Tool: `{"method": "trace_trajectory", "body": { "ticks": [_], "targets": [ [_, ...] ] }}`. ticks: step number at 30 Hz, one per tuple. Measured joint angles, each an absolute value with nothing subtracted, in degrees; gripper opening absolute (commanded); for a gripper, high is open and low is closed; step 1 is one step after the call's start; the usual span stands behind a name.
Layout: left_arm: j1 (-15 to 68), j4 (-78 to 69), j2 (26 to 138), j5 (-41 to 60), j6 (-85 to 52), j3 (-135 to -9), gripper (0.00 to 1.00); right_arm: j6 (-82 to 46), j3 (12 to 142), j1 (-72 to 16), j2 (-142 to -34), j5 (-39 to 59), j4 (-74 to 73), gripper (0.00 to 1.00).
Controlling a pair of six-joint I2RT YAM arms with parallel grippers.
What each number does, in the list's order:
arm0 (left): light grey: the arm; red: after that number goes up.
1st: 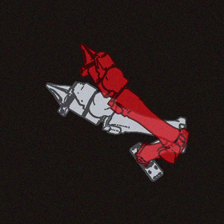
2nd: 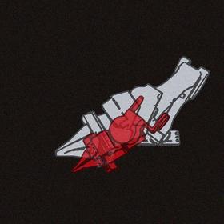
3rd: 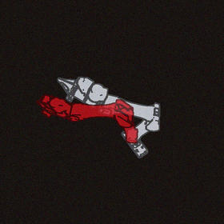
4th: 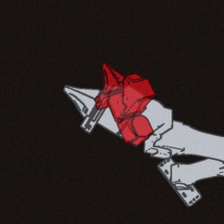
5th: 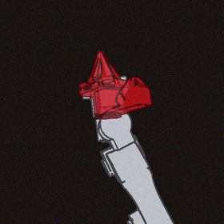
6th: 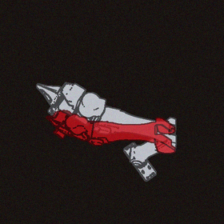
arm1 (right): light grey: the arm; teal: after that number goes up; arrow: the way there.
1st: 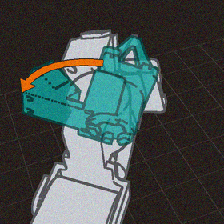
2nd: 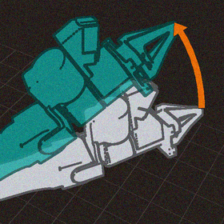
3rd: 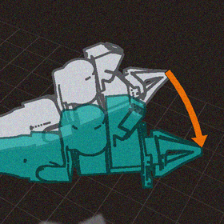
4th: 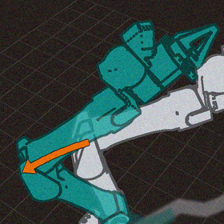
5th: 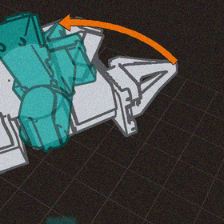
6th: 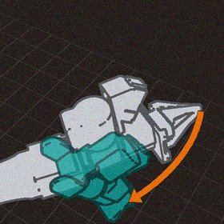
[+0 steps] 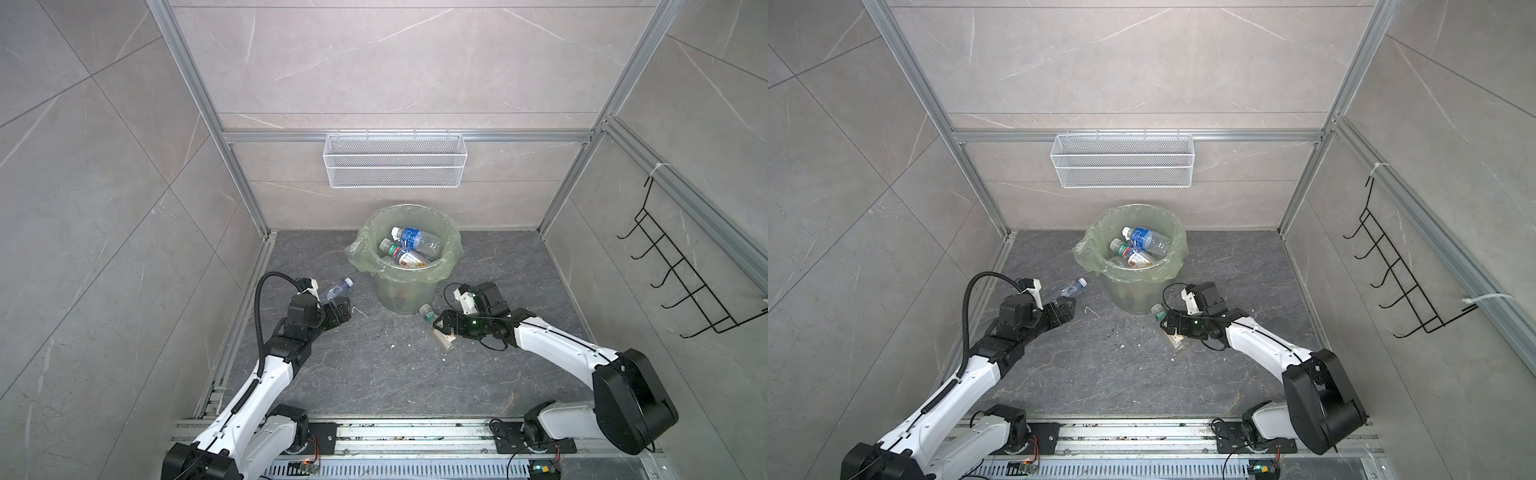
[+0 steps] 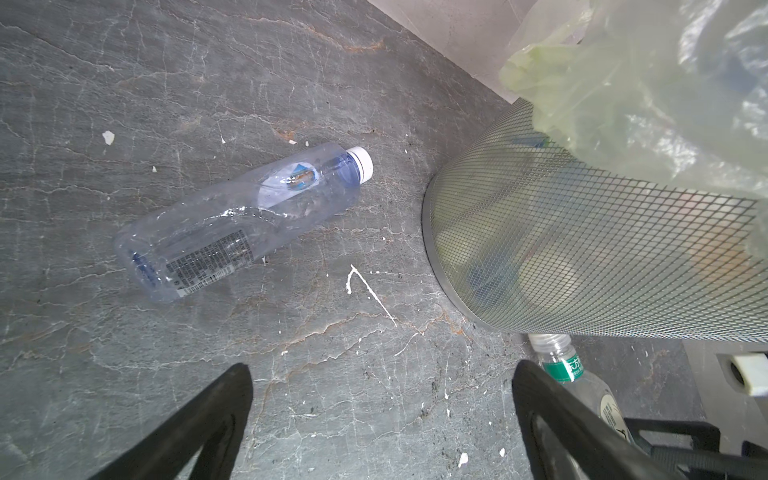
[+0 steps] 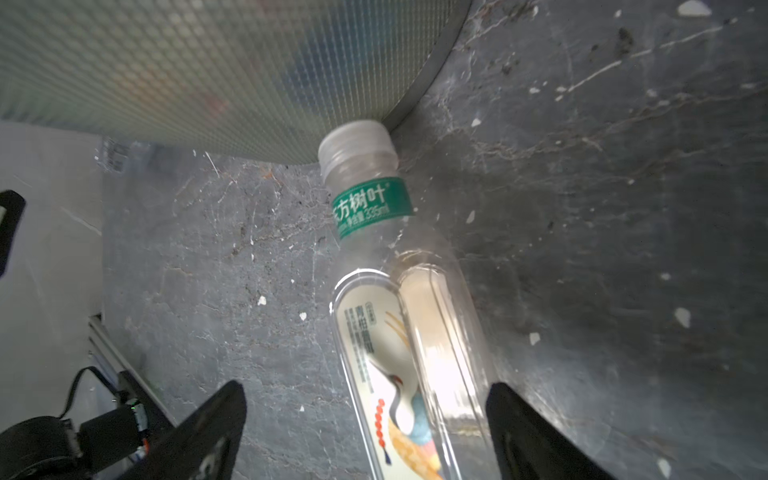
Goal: Throw the plastic bottles in the bin
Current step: 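Lower the right gripper onto the small green-labelled bottle and close it, then lift the small green-labelled bottle with the right gripper off the floor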
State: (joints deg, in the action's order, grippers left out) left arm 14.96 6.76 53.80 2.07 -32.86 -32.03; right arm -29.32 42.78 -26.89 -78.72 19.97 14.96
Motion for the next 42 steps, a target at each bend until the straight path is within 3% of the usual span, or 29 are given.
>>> {"method": "trace_trajectory", "body": {
  "ticks": [6, 16, 30, 35, 42],
  "targets": [
    [14.96, 6.42, 53.76, 2.09, -32.88, -31.31, 1.0, -27.62, 44.18, -34.46, -78.78, 11.86, 19.57, 0.9],
    [14.96, 5.89, 53.45, 2.2, -33.28, -30.59, 1.0, -27.27, 49.28, -38.39, -82.24, -1.15, 22.48, 0.89],
    [14.94, 5.87, 53.49, 3.29, -33.93, -29.54, 1.0, -30.48, 55.51, -41.47, -92.07, -7.46, 23.88, 0.82],
    [14.9, 4.97, 54.22, 3.64, -34.13, -29.5, 1.0, -30.89, 55.94, -42.44, -93.14, -8.62, 24.69, 0.76],
    [14.85, 4.12, 54.96, 4.62, -34.2, -29.3, 1.0, -30.89, 56.9, -42.85, -95.42, -9.67, 26.0, 0.75]
  ]
}}
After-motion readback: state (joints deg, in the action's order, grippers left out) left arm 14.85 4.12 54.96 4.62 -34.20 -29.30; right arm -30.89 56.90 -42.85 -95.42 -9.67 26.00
